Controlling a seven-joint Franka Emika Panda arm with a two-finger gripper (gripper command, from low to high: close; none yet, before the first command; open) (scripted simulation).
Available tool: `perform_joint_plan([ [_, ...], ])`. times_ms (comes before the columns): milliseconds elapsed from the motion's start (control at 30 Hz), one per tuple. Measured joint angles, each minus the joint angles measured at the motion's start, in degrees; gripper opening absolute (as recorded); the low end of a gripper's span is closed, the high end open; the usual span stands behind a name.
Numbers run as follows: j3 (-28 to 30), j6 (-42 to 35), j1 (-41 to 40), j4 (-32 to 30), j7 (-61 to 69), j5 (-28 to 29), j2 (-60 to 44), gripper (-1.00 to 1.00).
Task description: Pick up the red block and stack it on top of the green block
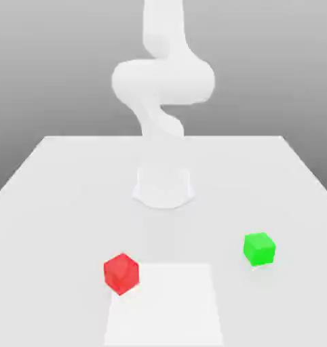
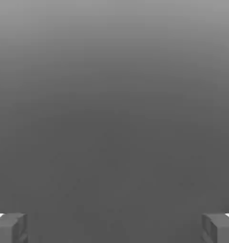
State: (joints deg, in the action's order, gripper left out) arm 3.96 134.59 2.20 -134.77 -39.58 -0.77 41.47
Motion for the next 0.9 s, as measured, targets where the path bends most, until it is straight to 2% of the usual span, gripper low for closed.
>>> perform_joint_plan([
  [233,10.04,8.34,5.82,-8.79,18.65,-2.35,-13.61,0.00],
  [500,17.16,17.55,9.67,-18.52,38.19,-3.66,-28.61,0.00],
  [600,18.54,21.09,9.67,-22.20,44.39,-2.57,-33.76,0.00],
  [733,19.77,25.47,8.29,-26.37,49.70,1.53,-39.42,0.00],
  [900,18.66,28.99,8.08,-25.90,53.87,-2.36,-43.90,0.00],
])
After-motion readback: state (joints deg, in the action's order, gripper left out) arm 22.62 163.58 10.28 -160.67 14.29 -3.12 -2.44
